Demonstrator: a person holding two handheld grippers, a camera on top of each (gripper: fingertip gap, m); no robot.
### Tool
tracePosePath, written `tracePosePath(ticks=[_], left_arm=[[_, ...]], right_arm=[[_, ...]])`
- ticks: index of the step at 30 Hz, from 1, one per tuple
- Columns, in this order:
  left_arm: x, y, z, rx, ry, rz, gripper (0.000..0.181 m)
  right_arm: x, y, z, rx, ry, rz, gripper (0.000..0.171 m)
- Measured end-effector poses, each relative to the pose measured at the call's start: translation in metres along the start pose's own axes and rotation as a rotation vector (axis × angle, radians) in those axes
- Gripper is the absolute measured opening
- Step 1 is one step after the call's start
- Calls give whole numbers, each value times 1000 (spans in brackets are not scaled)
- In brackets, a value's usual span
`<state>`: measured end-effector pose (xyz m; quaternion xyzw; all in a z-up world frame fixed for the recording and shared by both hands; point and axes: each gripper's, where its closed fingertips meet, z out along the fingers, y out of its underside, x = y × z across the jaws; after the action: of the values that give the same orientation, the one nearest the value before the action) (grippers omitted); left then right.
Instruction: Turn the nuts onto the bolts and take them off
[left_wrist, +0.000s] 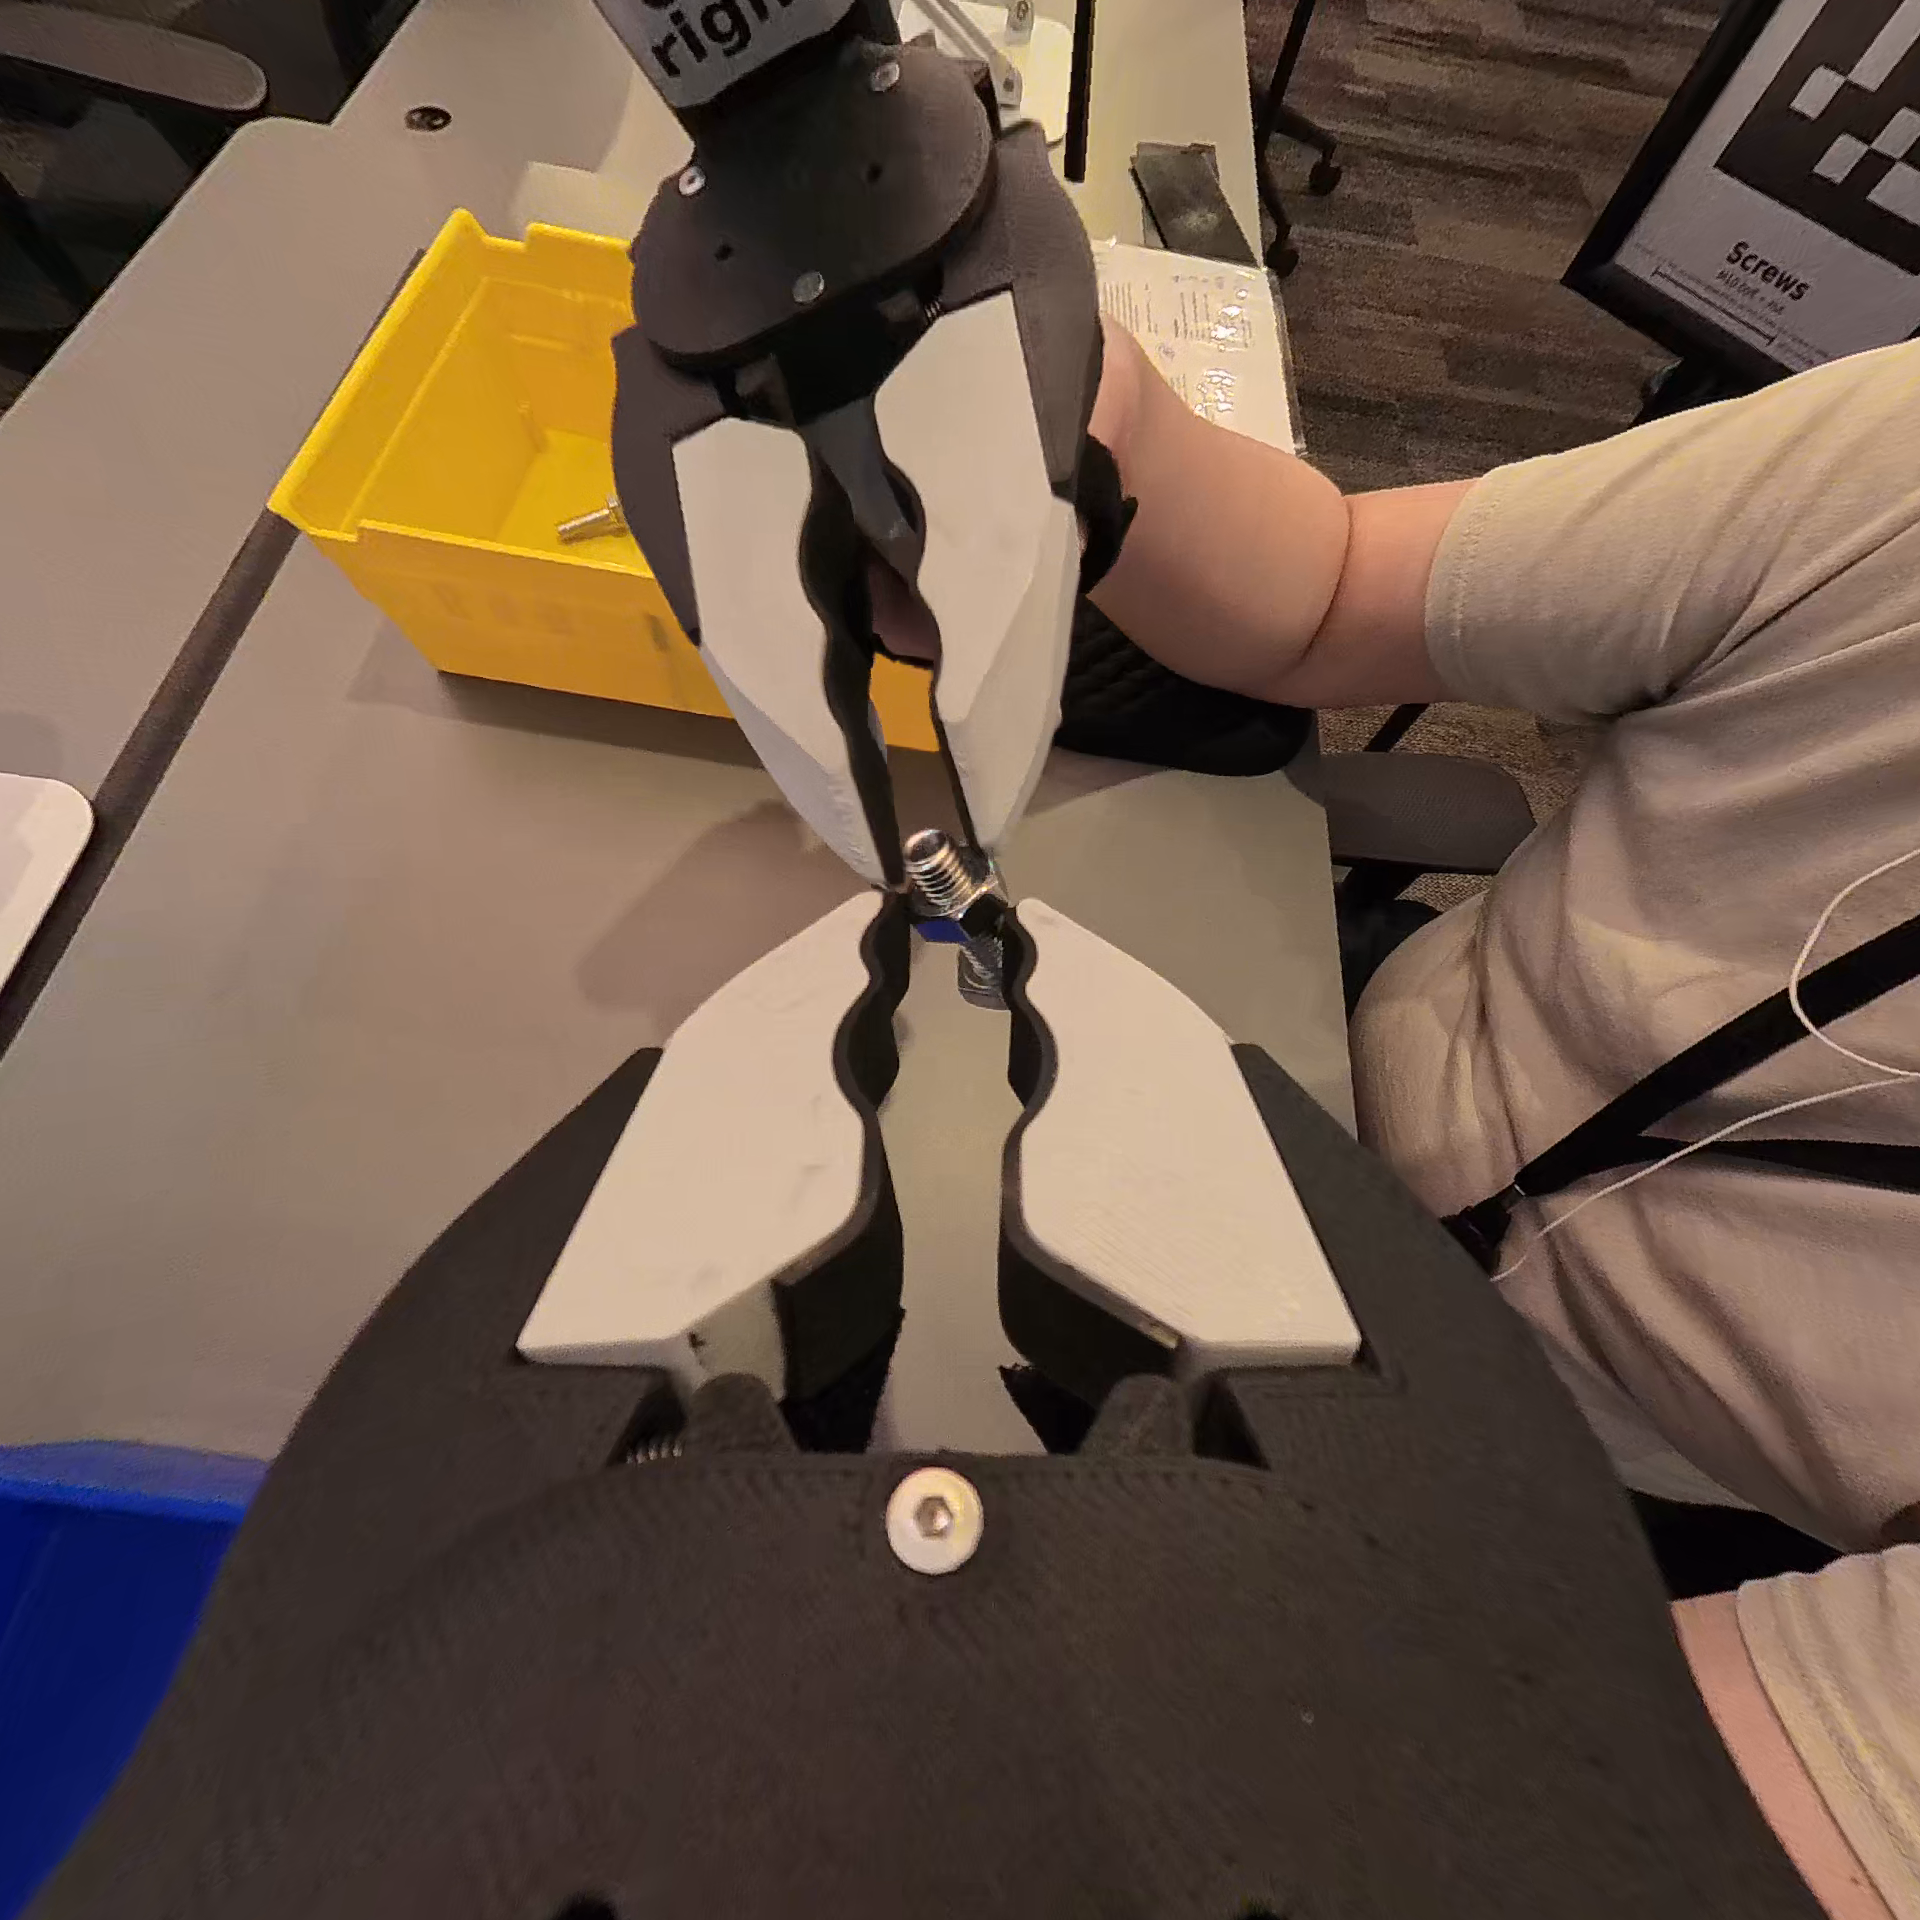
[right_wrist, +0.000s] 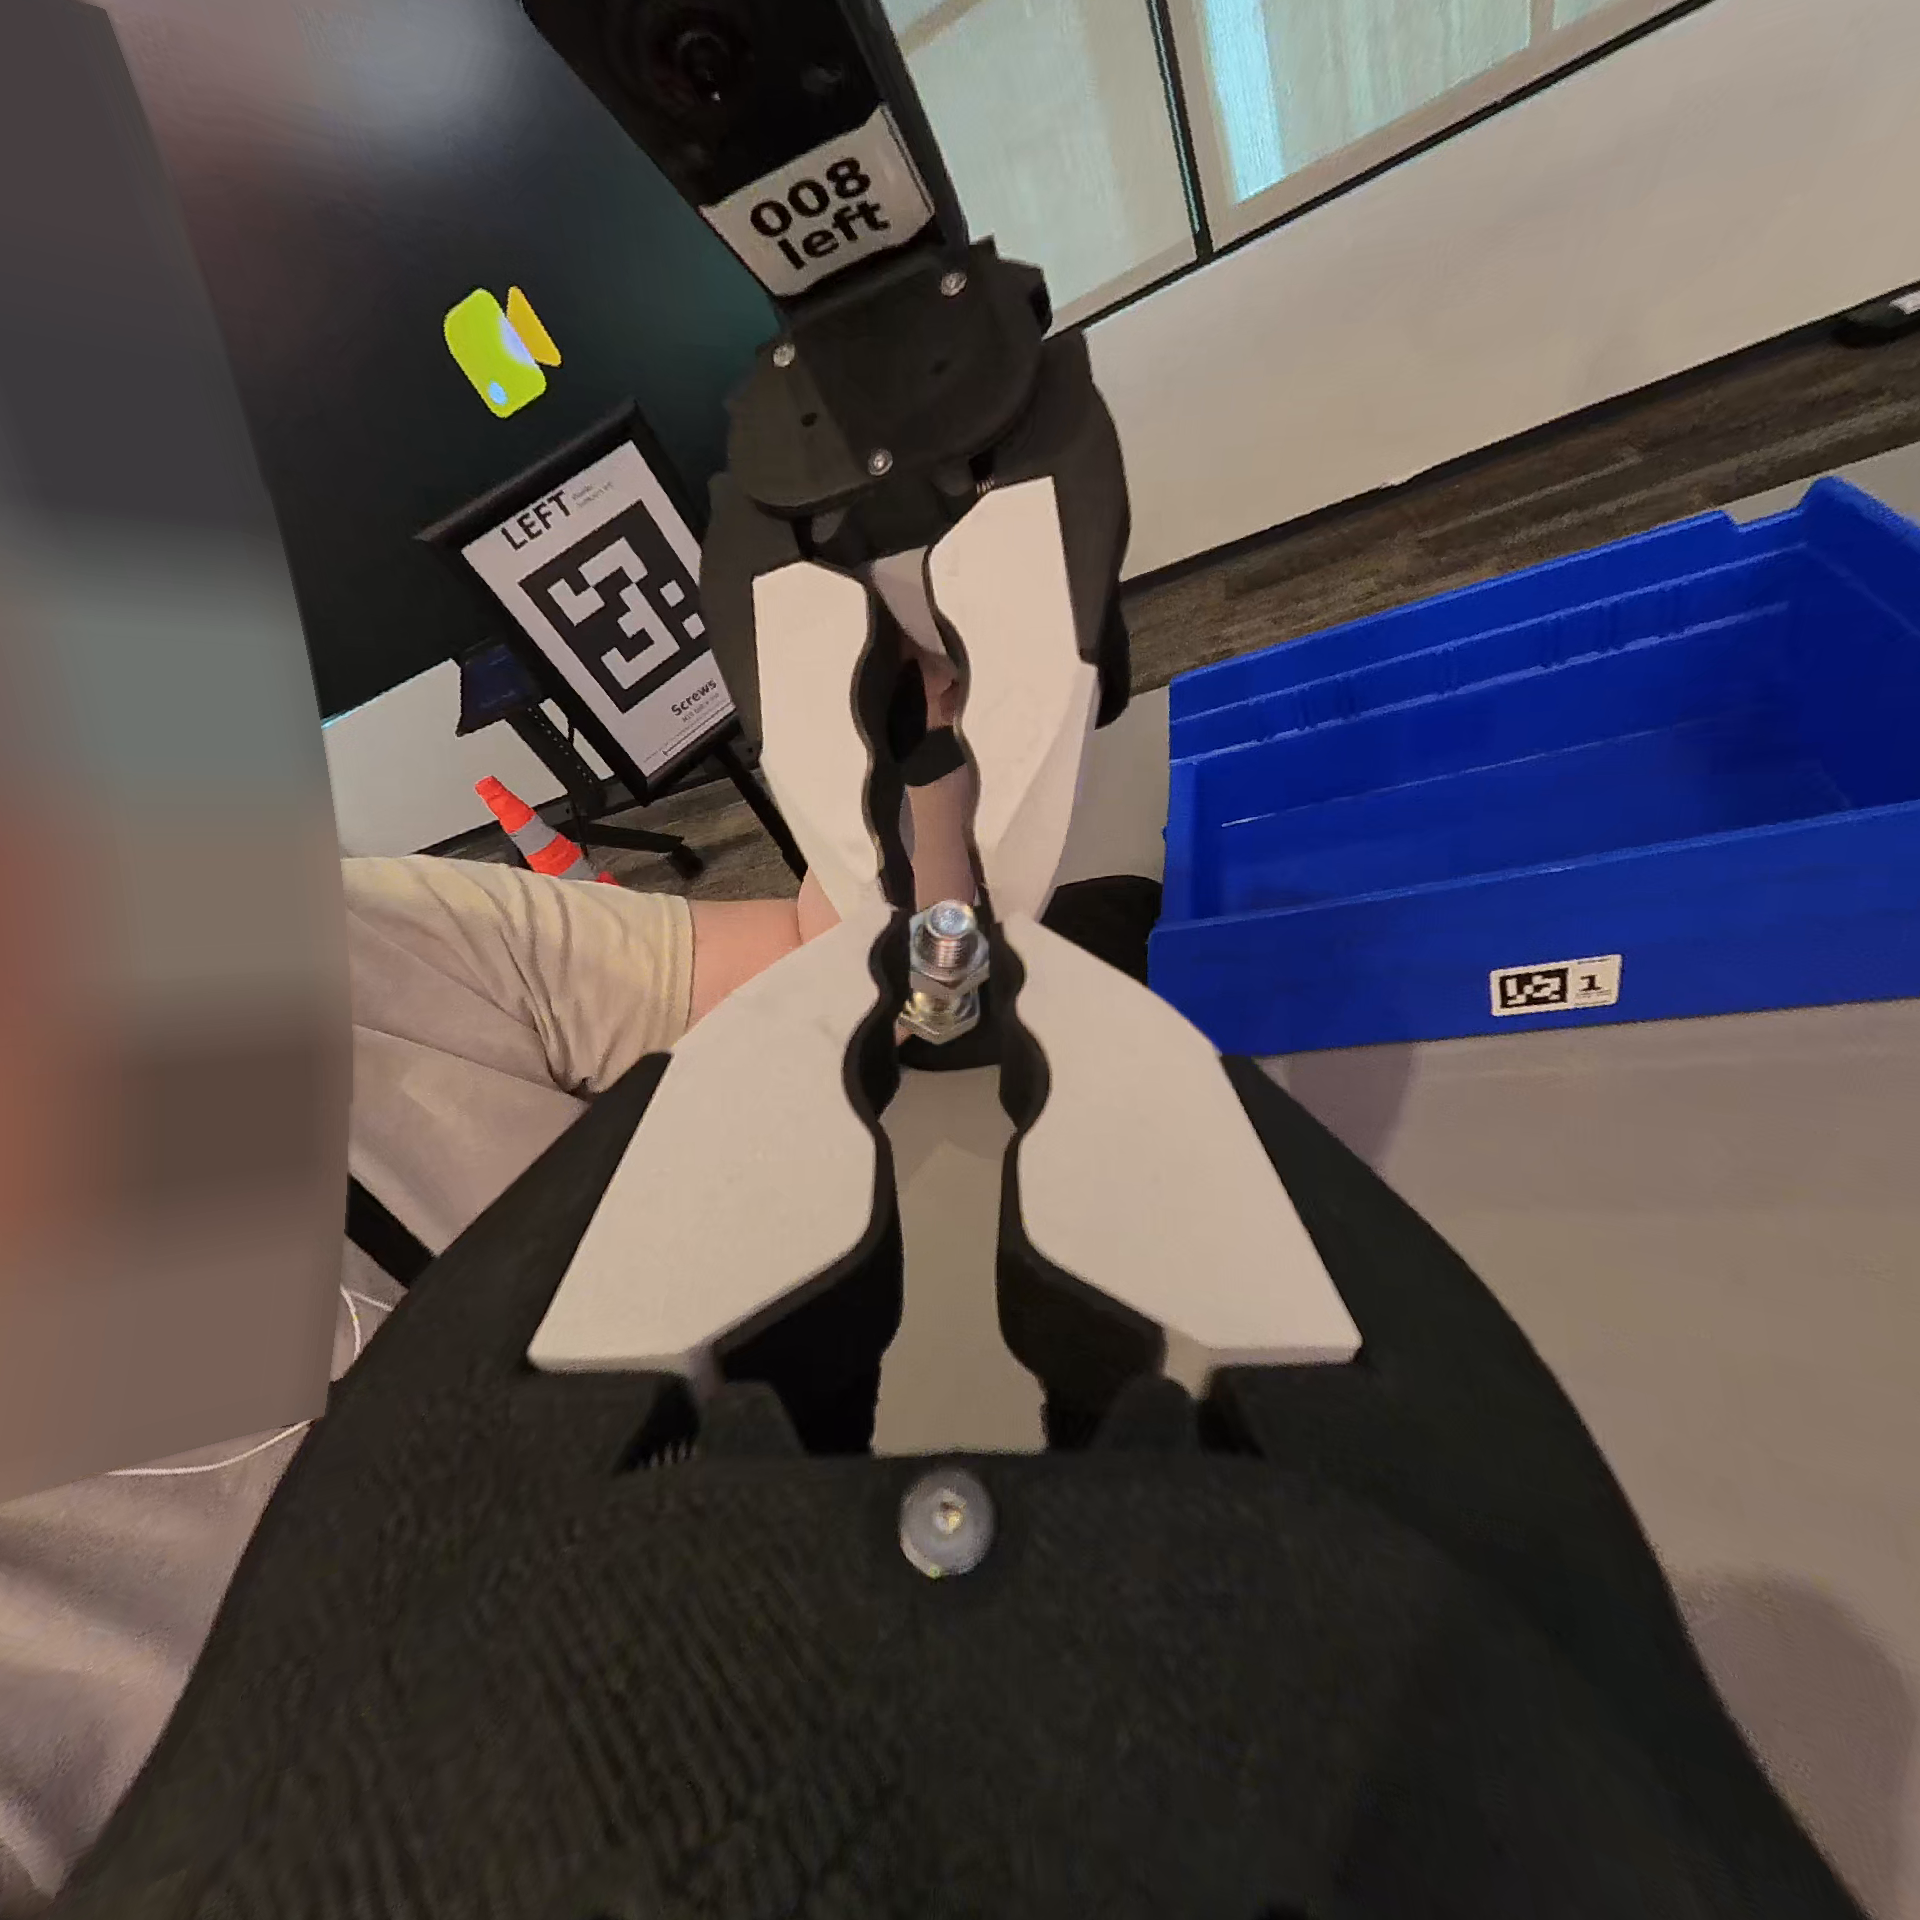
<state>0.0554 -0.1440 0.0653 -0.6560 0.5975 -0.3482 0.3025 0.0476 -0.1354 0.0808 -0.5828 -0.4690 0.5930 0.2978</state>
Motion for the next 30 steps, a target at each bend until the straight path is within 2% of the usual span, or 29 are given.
tracePosePath(ticks=[5,12,15,22,30], left_arm=[[0,4,3,-19,7,-1,17],[-8,-5,1,66,39,-69,17],[-14,-11,1,113,33,-88,26],[-15,-20,13,167,70,-69,31],[-12,-28,28,220,171,-120,24]], right_arm=[[2,5,1,-32,12,-26,10],[7,-4,-9,-8,86,-65,10],[11,-13,-22,30,137,-84,10],[9,-25,-40,54,230,-205,10],[2,-27,-40,47,262,-314,10]])
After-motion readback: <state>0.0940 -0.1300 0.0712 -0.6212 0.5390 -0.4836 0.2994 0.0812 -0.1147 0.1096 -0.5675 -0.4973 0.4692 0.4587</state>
